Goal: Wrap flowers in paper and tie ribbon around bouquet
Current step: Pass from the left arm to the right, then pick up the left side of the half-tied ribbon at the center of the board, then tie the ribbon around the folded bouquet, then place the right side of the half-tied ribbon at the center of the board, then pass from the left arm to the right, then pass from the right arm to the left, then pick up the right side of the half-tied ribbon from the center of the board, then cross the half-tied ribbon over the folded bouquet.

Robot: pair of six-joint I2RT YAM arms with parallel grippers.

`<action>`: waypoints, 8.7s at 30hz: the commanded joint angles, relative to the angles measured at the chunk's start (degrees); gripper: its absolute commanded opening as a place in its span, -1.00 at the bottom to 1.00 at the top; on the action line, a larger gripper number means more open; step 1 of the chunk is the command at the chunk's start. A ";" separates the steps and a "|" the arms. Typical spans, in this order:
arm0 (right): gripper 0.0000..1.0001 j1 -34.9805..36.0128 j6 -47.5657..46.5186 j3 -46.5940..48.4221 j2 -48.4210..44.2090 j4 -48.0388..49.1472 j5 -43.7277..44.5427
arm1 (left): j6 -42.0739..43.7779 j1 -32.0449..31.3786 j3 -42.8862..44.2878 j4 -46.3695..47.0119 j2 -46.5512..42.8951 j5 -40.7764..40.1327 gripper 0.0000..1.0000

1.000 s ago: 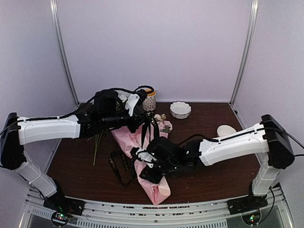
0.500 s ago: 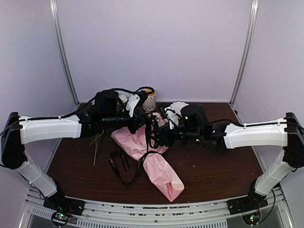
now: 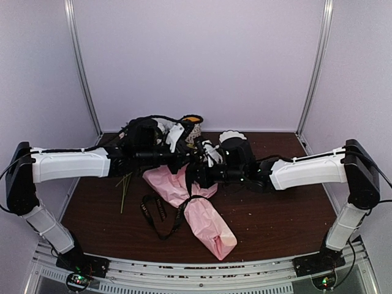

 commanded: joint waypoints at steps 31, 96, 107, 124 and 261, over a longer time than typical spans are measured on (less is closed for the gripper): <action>-1.00 -1.00 2.86 2.37 -0.49 -3.13 -1.37 | -14.32 -12.79 -11.66 -40.09 3.26 -12.65 0.76; 0.08 2.54 -2.97 -4.78 -13.38 -6.25 -10.36 | -4.11 -13.40 -12.50 -12.81 -24.93 -21.65 -1.00; 0.04 2.14 -4.02 0.84 -7.75 -5.57 -14.07 | -0.52 -13.38 -17.14 -6.19 -23.87 -27.68 -1.00; 0.05 -0.28 1.81 1.76 -3.48 -3.88 -13.29 | -1.34 -13.38 -20.20 2.58 -17.30 -27.24 -1.00; -1.00 11.57 -2.86 75.93 24.87 -60.12 -2.48 | 5.70 -22.22 -27.32 22.05 -7.01 -33.60 -1.00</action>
